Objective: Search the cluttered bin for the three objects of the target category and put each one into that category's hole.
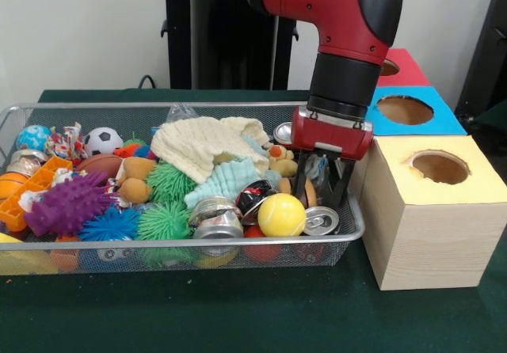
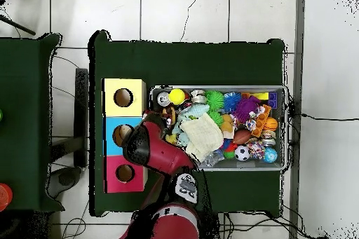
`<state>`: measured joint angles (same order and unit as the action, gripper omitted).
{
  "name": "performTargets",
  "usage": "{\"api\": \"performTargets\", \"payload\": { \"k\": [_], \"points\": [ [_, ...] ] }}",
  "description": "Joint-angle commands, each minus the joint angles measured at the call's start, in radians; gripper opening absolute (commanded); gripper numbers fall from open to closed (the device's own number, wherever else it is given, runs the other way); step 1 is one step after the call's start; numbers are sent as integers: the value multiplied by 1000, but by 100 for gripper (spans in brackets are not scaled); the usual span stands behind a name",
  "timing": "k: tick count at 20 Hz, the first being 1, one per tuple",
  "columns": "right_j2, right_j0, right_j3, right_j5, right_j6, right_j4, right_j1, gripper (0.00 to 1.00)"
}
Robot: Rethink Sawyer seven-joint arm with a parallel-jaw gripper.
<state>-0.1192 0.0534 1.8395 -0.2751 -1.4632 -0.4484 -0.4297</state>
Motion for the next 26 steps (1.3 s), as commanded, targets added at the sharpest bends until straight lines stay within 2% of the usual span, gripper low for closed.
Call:
{"api": "performTargets", "payload": {
  "k": [1, 11, 26],
  "points": [
    [93, 25, 69, 10, -305, -32, 87, 100],
    [70, 50, 104, 57, -308, -37, 85, 100],
    [54, 47, 152, 120, -283, -28, 36, 100]
  ]
}}
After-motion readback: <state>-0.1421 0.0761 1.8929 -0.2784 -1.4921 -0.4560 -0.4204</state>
